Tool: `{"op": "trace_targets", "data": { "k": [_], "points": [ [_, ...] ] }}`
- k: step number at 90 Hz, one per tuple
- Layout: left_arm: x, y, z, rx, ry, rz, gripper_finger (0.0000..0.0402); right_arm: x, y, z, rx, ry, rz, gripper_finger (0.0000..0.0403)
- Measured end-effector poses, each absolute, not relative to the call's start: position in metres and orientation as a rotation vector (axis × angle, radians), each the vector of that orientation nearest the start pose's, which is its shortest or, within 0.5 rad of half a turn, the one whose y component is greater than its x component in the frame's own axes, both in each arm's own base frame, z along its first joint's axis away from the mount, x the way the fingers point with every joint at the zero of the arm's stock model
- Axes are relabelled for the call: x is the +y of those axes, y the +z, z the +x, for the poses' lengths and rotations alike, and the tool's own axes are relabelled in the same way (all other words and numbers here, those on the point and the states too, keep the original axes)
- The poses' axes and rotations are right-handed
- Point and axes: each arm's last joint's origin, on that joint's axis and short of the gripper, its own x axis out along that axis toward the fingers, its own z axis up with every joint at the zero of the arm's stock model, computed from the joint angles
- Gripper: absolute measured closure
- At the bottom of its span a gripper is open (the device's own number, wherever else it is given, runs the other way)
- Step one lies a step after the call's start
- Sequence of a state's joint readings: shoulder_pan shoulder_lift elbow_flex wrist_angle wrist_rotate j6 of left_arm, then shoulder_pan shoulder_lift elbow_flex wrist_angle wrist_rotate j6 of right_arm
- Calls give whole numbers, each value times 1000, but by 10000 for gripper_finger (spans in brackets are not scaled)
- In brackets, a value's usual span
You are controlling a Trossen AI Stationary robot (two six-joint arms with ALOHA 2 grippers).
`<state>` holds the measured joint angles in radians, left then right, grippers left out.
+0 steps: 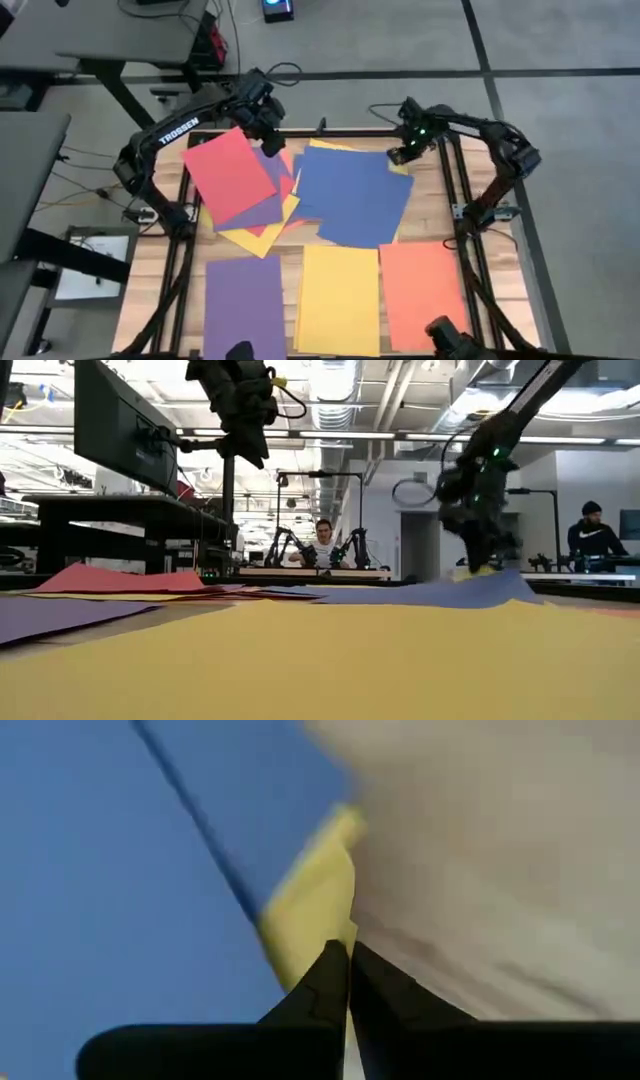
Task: Organize paper
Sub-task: Stack the yellow paper on top of the yellow paper
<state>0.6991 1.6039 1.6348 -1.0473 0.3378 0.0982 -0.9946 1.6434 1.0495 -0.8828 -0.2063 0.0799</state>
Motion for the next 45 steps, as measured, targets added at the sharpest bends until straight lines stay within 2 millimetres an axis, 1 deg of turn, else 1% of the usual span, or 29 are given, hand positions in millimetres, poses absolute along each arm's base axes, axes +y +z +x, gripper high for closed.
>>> {"op": "trace_targets", "data": {
  "k": [5,14,26,45],
  "points": [
    [200,354,253,894,281,-402,279,-231,193,155,1222,-730,909,402],
    [201,355,254,889,270,-373,279,-225,218,151,1123,-775,871,402],
    [201,355,254,889,258,-346,279,-214,243,141,1039,-847,837,402],
    [201,355,254,889,243,-312,279,-197,294,128,893,-922,730,403]
  ]
}}
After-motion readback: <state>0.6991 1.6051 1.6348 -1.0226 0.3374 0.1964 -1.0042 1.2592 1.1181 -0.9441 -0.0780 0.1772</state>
